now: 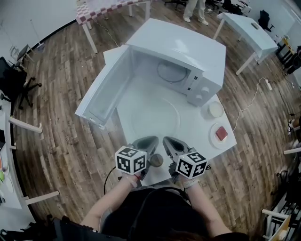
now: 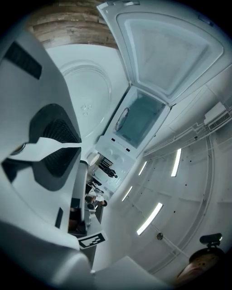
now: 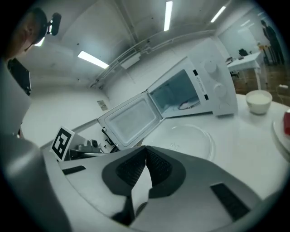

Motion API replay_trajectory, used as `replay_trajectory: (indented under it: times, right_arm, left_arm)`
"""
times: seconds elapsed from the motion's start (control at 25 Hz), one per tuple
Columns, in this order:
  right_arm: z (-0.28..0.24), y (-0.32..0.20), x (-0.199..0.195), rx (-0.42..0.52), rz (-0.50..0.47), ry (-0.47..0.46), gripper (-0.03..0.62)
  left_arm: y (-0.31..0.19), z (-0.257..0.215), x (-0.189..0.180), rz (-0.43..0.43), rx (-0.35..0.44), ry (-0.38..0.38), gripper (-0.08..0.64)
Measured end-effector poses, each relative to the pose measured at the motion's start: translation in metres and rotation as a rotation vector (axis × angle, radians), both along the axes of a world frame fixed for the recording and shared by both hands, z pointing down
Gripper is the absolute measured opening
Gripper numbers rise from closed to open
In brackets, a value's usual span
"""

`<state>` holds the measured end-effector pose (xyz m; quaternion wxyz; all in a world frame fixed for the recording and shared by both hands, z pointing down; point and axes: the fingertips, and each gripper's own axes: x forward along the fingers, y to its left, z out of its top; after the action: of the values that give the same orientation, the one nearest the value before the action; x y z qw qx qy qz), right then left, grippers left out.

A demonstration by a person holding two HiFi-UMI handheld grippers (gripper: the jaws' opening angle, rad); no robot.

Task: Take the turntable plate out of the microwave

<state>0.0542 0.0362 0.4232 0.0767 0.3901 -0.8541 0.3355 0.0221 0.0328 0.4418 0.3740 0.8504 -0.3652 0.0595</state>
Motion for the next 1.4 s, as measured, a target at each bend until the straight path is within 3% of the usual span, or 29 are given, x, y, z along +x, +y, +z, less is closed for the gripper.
replay_trajectory:
  times: [0.28,0.48,0.68,1.4]
  right_arm:
    - [-0.012,0.012,-0.019,0.103,-0.064,0.055,0.021]
    - [-0.012,0.017,-0.023,0.154,-0.097,0.106,0.021]
    - [-0.015,0.014,-0.027,0.164,-0.103,0.097,0.021]
    - [-0.012,0.009,-0.035,0.156,-0.080,0.041,0.021]
  left_arm:
    - [-0.003,-0.014,-0.018,-0.119,0.120,-0.053,0.040]
    - [0.001,-0.018,-0.024,-0.160,0.151,-0.063,0.040]
    - [-0.002,-0.027,-0.034,-0.192,0.189,-0.078,0.040]
    - [-0.001,-0.022,-0.046,-0.191,0.188,-0.143,0.040]
